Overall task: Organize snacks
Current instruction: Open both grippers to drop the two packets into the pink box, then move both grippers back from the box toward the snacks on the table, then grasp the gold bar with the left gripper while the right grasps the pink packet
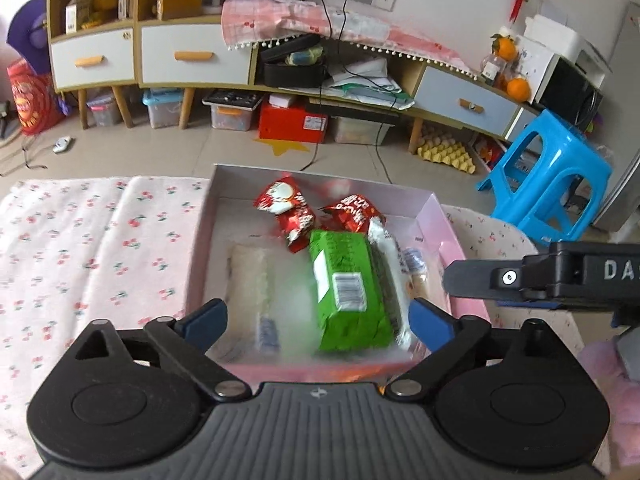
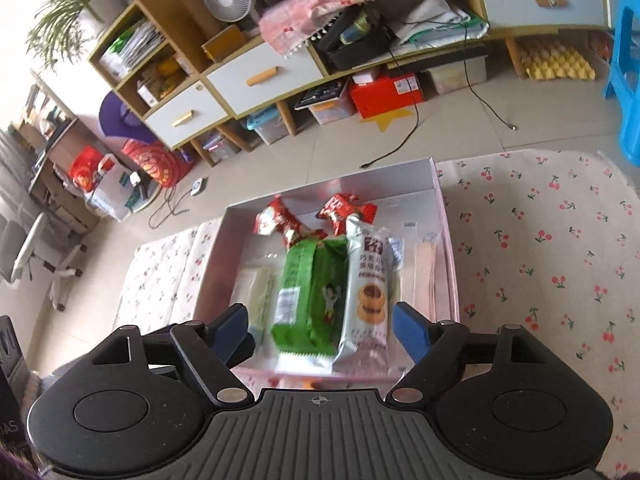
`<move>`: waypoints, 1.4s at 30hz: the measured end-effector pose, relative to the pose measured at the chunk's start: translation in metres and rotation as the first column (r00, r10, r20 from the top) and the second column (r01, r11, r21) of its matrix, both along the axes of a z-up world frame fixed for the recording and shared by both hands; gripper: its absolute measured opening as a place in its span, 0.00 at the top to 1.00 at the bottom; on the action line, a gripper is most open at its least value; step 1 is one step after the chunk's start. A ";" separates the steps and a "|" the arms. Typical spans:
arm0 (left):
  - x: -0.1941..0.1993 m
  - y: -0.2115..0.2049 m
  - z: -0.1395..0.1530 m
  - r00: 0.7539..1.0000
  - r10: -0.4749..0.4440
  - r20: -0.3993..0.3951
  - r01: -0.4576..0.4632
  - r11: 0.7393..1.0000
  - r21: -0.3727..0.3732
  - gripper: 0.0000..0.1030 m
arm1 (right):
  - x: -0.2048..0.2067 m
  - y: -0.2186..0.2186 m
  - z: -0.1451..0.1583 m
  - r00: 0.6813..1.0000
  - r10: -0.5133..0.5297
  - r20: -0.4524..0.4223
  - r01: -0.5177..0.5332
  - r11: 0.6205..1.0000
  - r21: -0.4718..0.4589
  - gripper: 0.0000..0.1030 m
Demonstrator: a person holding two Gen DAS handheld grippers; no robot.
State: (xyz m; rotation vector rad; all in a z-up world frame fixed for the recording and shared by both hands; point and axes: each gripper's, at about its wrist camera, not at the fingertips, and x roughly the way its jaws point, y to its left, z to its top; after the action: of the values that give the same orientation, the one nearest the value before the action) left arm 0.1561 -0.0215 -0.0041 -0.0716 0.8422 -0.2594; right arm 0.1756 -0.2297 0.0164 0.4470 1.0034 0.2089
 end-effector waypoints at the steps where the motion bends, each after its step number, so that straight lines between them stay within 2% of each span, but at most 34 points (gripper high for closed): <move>1: -0.005 0.001 0.001 1.000 0.002 0.002 -0.002 1.000 0.012 0.04 | -0.004 0.001 0.003 1.000 -0.001 0.001 0.001 1.000 -0.006 0.20; 4: -0.018 0.008 0.004 1.000 0.010 0.006 -0.010 1.000 0.021 0.02 | -0.019 0.003 0.010 1.000 -0.001 0.008 0.001 1.000 -0.023 0.18; 6: -0.025 0.013 0.005 1.000 0.016 0.011 -0.017 1.000 0.016 0.01 | -0.028 0.004 0.015 1.000 -0.002 0.016 0.002 0.999 -0.039 0.14; 13: -0.049 0.021 0.007 1.000 0.030 -0.001 -0.030 1.000 -0.003 0.01 | -0.058 0.009 0.017 1.000 0.001 0.019 0.001 0.996 -0.090 0.14; 19: -0.067 0.019 0.002 0.999 0.025 -0.034 -0.025 1.000 0.002 0.01 | -0.084 0.013 0.011 0.999 0.011 0.036 -0.007 0.993 -0.119 0.14; 23: -0.078 0.020 -0.006 1.000 0.005 -0.014 -0.004 1.000 0.010 0.00 | -0.100 0.014 0.002 0.999 0.025 0.045 -0.019 0.992 -0.127 0.14; 25: -0.081 0.020 -0.014 1.000 -0.009 -0.005 0.009 0.999 0.037 0.01 | -0.107 0.014 -0.003 0.999 0.029 0.043 -0.023 0.989 -0.146 0.14; 27: -0.082 0.019 -0.020 0.999 -0.001 -0.032 0.003 0.998 0.065 0.01 | -0.110 0.018 -0.006 0.998 0.058 0.034 -0.050 0.979 -0.196 0.14; 30: -0.082 0.019 -0.023 0.999 -0.002 -0.049 0.004 0.999 0.040 0.01 | -0.116 0.021 -0.008 0.994 0.095 0.051 -0.081 0.973 -0.216 0.14; 33: -0.084 0.016 -0.024 0.999 -0.027 -0.038 0.029 0.999 0.039 0.01 | -0.119 0.021 -0.013 0.992 0.117 0.051 -0.104 0.971 -0.216 0.14; 39: -0.091 0.011 -0.042 0.993 -0.115 -0.002 0.114 0.987 0.112 0.01 | -0.125 0.019 -0.029 0.985 0.168 0.043 -0.150 0.948 -0.282 0.14; 42: -0.093 0.007 -0.050 0.983 -0.186 0.013 0.182 0.973 0.142 0.02 | -0.129 0.017 -0.038 0.975 0.219 0.044 -0.195 0.928 -0.317 0.14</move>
State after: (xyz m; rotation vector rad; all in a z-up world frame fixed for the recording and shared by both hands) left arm 0.0633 -0.0141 -0.0544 0.1415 0.8394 -0.3738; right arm 0.0470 -0.2126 -0.0213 0.0432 0.9853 0.2509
